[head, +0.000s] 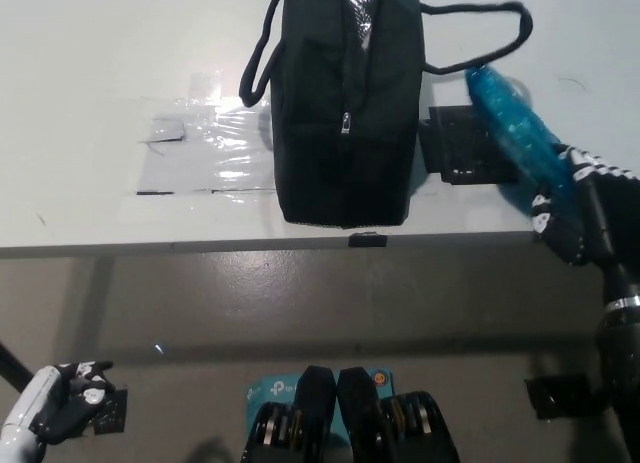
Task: The robot uses its right hand to pick up a stack of plates kept in the middle of the desk and put it inside a bag kept next to it
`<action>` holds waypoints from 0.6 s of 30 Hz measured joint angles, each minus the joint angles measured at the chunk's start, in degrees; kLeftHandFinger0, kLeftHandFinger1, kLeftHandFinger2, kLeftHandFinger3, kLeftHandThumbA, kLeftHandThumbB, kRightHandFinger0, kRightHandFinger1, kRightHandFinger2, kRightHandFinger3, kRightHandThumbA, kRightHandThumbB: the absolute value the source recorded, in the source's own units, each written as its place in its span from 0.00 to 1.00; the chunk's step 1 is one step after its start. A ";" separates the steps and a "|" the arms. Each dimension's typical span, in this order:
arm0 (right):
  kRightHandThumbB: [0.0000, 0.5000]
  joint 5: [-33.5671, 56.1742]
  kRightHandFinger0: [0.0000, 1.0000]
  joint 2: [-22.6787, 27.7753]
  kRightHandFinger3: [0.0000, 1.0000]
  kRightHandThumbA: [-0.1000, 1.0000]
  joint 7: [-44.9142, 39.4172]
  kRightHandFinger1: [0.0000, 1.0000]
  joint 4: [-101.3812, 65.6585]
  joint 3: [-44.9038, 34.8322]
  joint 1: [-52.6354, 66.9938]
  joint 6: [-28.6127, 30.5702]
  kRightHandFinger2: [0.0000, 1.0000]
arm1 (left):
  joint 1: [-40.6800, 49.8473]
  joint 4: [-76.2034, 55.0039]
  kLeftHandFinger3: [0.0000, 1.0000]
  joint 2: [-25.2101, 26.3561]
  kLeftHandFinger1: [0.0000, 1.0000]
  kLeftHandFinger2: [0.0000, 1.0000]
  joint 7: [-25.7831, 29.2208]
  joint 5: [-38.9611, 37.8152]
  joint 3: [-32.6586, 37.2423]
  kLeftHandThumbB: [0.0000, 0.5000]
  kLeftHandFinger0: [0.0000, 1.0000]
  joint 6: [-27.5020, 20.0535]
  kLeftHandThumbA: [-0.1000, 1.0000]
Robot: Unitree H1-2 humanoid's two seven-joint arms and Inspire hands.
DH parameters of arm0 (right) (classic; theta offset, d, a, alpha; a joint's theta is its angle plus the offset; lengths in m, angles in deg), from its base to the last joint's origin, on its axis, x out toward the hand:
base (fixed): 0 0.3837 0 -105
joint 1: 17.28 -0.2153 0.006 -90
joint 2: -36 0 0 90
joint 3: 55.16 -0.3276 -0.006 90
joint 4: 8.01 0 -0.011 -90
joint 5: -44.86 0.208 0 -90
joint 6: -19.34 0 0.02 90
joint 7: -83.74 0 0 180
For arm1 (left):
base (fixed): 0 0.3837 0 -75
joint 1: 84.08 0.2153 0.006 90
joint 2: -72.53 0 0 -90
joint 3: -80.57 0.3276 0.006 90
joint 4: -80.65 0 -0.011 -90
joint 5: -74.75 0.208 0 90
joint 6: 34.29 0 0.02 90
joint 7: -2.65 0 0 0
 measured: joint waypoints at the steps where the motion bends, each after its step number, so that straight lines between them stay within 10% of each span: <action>1: 0.08 1.09 0.00 -0.77 0.34 0.00 -0.06 0.00 -0.22 -1.12 0.00 -0.40 0.24 | 0.03 0.00 0.75 0.00 0.65 0.75 0.00 0.00 0.00 0.17 0.65 0.01 0.00; 11: 0.00 11.92 0.00 -6.56 0.30 0.00 -0.28 0.00 -2.00 -10.88 -0.90 -4.47 0.03 | 0.39 0.04 0.76 -0.06 0.65 0.74 0.01 0.01 0.02 0.17 0.62 0.01 0.00; 15: 0.08 17.10 0.00 -8.26 0.35 0.00 -0.53 0.00 -2.21 -14.91 -2.16 -6.74 0.07 | 0.71 0.08 0.76 -0.06 0.68 0.77 0.01 0.02 0.02 0.13 0.64 0.01 0.00; 18: 0.24 20.40 0.00 -8.93 0.21 0.00 -0.93 0.00 -2.19 -17.57 -3.58 -8.62 0.05 | 0.92 0.08 0.76 -0.06 0.67 0.75 0.01 0.02 0.03 0.14 0.65 0.01 0.00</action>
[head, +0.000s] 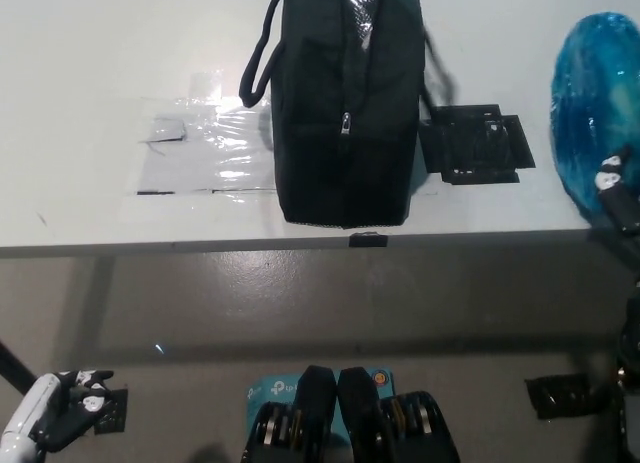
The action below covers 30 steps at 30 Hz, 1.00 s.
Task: The robot uses its right hand to pick up a stack of plates kept in the middle of the desk and put it inside a bag kept next to it
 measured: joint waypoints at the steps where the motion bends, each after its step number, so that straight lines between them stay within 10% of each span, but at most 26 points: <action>1: 0.32 1.16 0.00 -0.07 0.18 0.00 -0.18 0.00 0.01 -0.70 -0.48 -0.76 0.04 | 0.06 0.00 0.76 0.00 0.67 0.75 0.00 0.00 -0.01 0.15 0.65 0.00 0.00; 10: 0.45 11.30 0.00 -0.19 0.04 0.00 -1.61 0.00 0.04 -7.13 -7.51 -8.92 0.06 | 0.13 0.00 0.75 0.00 0.64 0.73 0.00 0.02 -0.04 0.17 0.63 0.00 0.00; 23: 0.35 23.96 0.00 -0.18 0.00 0.00 -4.84 0.00 -1.72 -7.09 -25.03 -18.87 0.03 | 0.63 -0.04 0.76 0.06 0.67 0.75 0.00 0.26 -0.19 0.17 0.65 -0.02 0.00; 30: 0.52 28.68 0.00 0.02 0.05 0.00 -6.01 0.00 -4.36 -2.06 -32.08 -21.13 0.13 | 1.30 -0.04 0.75 0.27 0.65 0.74 -0.02 0.26 -0.42 0.18 0.61 -0.54 0.00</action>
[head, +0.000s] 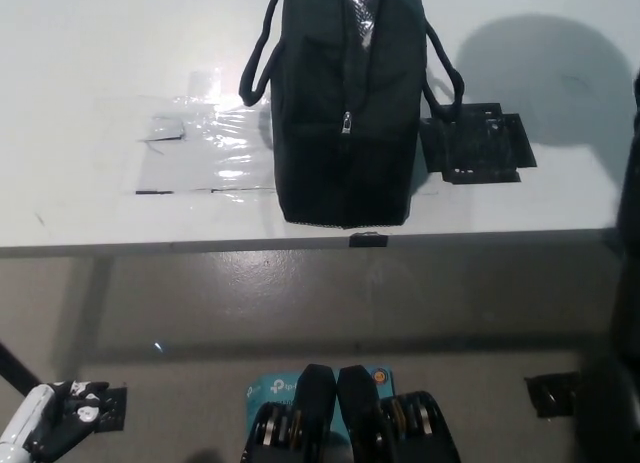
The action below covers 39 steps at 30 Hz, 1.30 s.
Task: The robot uses its right hand to pick up a stack of plates kept in the middle of the desk and put it inside a bag kept next to it
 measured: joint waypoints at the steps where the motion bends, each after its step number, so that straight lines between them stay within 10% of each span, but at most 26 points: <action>1: 0.47 0.32 0.00 -0.01 0.06 0.00 -0.14 0.00 0.02 0.61 -0.51 -0.12 0.15 | 0.04 0.00 0.75 0.02 0.64 0.74 0.00 -0.01 0.00 0.19 0.60 -0.14 0.00; 13: 0.66 -1.19 0.00 0.02 0.00 0.00 -1.22 0.00 -1.34 12.82 -0.05 -0.92 0.00 | 0.43 0.00 0.72 0.04 0.65 0.73 -0.01 0.00 0.00 0.24 0.62 -0.97 0.00; 39: 0.50 -18.68 0.00 1.99 0.00 0.00 1.02 0.00 2.34 26.10 8.78 0.66 0.00 | 0.91 0.00 0.71 0.06 0.61 0.70 -0.03 0.09 0.20 0.30 0.59 -1.23 0.00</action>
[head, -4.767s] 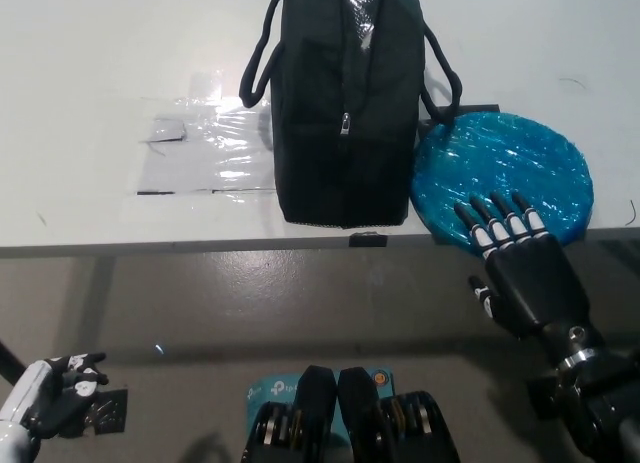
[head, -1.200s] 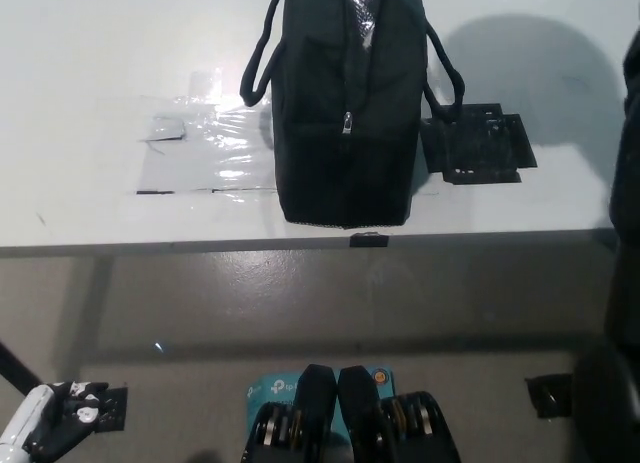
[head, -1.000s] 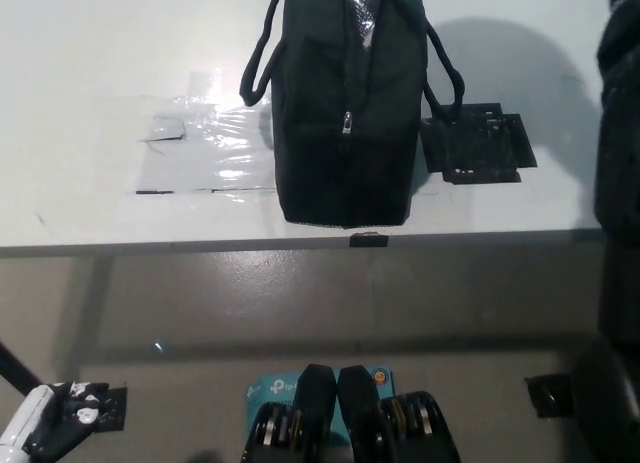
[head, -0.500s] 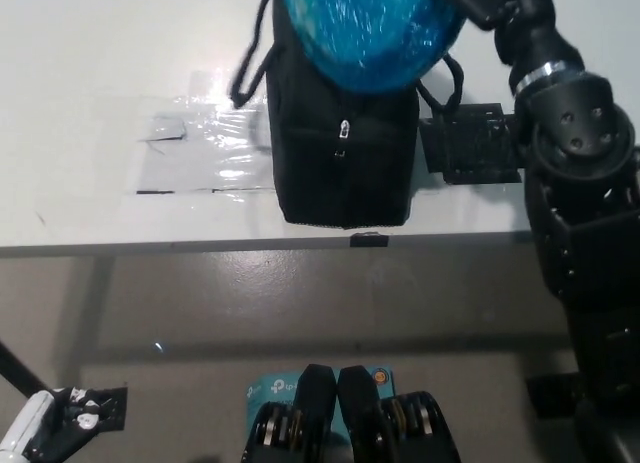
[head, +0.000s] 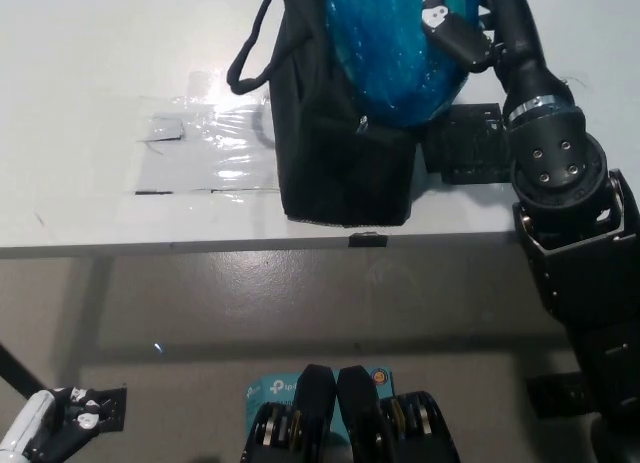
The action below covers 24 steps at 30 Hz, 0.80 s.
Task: The robot uses its right hand to pick up a stack of plates kept in the middle of the desk and put it inside a bag kept next to it
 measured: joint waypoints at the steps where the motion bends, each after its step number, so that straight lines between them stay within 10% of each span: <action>1: 0.55 -0.45 0.00 -0.10 0.00 0.00 0.17 0.00 0.29 0.00 0.00 0.01 0.00 | 0.00 0.00 0.70 0.00 0.61 0.69 0.00 0.00 -0.01 0.31 0.58 -0.02 0.00; 7: 0.21 -3.50 0.00 -1.70 0.04 0.00 1.24 0.00 2.34 1.08 -0.19 -0.05 0.00 | 0.03 0.00 0.69 0.00 0.62 0.70 0.01 0.00 -0.04 0.29 0.58 -0.07 0.00; 8: 0.18 -4.08 0.00 -1.94 0.33 0.00 1.25 0.00 3.10 1.66 -0.54 -0.13 0.00 | 0.03 0.00 0.69 0.00 0.62 0.70 0.01 0.00 -0.03 0.29 0.59 -0.06 0.00; 11: 0.09 -5.07 0.00 -2.91 0.60 0.00 1.22 0.00 7.05 2.20 -2.98 -0.56 0.00 | 0.03 0.00 0.70 0.00 0.60 0.68 0.00 -0.02 -0.04 0.30 0.57 -0.05 0.00; 13: 0.03 -5.69 0.00 -3.52 0.61 0.00 1.21 0.00 10.14 2.18 -5.30 -0.79 0.00 | 0.02 0.00 0.70 0.01 0.60 0.68 0.00 -0.01 -0.03 0.29 0.56 -0.06 0.00; 19: 0.12 -7.07 0.00 -5.64 0.04 0.00 1.35 0.00 20.33 2.15 -11.78 -1.21 0.00 | 0.30 0.00 0.72 -0.08 0.62 0.71 0.02 -0.04 -0.03 0.29 0.59 -0.04 0.00; 20: 0.12 -7.24 0.00 -6.20 0.19 0.00 1.40 0.00 22.31 2.16 -12.83 -1.26 0.00 | 0.39 0.01 0.72 -0.12 0.62 0.71 0.02 -0.05 -0.01 0.27 0.59 -0.05 0.00; 24: 0.12 -7.89 0.00 -7.27 0.02 0.00 1.47 0.00 27.56 2.77 -15.20 -1.35 0.00 | 0.63 0.02 0.71 -0.19 0.63 0.72 0.02 -0.02 0.21 0.28 0.60 -0.06 0.00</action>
